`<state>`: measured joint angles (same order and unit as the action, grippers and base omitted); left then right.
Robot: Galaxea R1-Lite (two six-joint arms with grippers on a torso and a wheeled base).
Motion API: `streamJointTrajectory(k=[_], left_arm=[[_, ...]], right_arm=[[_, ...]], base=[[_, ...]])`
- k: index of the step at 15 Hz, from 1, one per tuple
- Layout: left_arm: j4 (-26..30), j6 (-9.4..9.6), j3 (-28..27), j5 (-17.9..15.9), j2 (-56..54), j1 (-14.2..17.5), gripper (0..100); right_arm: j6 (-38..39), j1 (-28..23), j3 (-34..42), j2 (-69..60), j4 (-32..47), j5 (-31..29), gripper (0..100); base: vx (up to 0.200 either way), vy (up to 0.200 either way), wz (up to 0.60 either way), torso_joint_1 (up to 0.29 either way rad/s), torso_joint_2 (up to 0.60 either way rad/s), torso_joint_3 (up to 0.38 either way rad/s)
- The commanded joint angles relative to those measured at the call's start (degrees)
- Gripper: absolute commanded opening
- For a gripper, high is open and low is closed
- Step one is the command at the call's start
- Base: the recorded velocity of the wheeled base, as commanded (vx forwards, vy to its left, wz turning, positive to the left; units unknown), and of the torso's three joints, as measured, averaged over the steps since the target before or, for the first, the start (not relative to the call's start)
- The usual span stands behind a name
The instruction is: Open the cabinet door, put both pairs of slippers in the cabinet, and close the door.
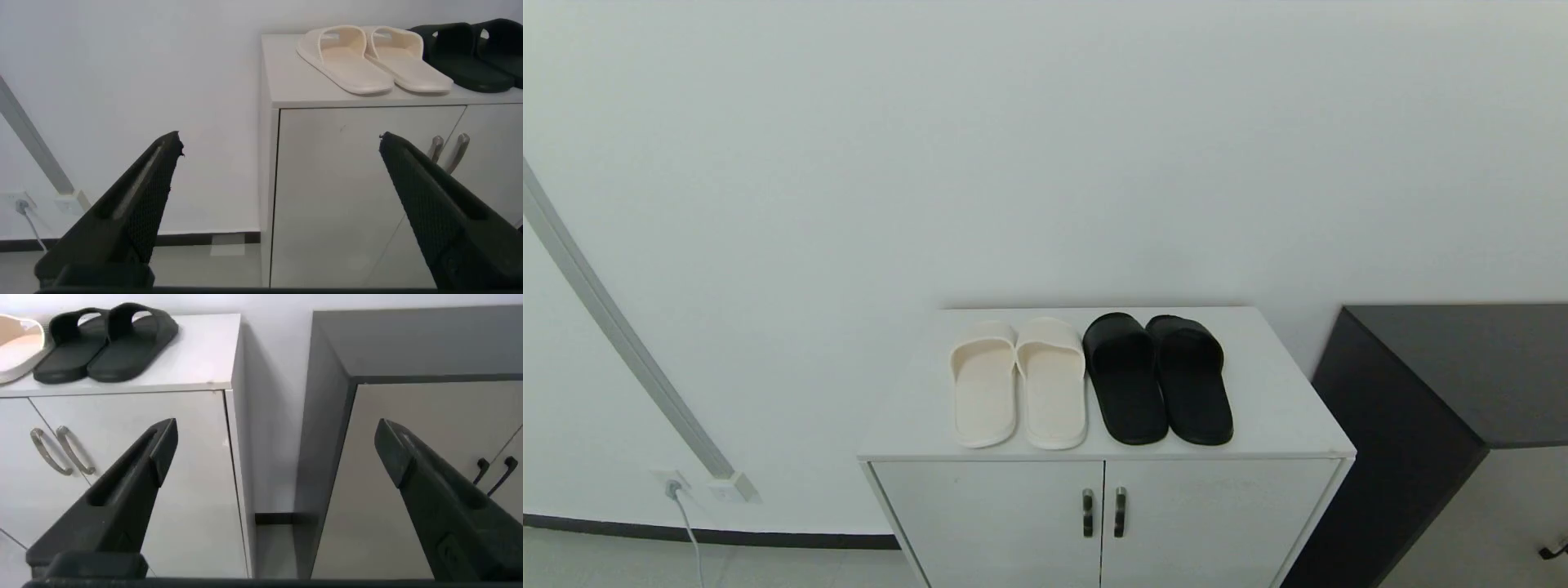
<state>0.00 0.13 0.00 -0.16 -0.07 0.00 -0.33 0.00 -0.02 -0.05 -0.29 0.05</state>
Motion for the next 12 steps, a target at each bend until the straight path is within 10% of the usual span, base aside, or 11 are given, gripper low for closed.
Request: streamJointTrajectory(k=[1, 3, 6, 12], left_arm=[[0.0, 0.04, 0.0, 0.0, 0.1, 0.0, 100], [0.0, 0.04, 0.0, 0.1, 0.1, 0.0, 100], [0.0, -0.13, 0.0, 0.1, 0.1, 0.0, 100], [0.0, -0.05, 0.0, -0.3, 0.1, 0.0, 100]], right_arm=[[3.5, 0.5, -7.0, 3.1, -2.0, -0.2, 100], [10.2, 2.5, -20.3, 14.4, 2.2, 0.9, 100], [4.5, 3.5, -16.7, 22.7, 5.9, 5.4, 100], [9.5, 12.1, -15.6, 56.8, -21.1, 9.7, 100]], base=[[0.000, 0.000, 0.00, 0.000, 0.00, 0.000], [0.000, 0.000, 0.00, 0.000, 0.00, 0.000], [0.000, 0.000, 0.00, 0.000, 0.00, 0.000], [0.000, 0.000, 0.00, 0.000, 0.00, 0.000]])
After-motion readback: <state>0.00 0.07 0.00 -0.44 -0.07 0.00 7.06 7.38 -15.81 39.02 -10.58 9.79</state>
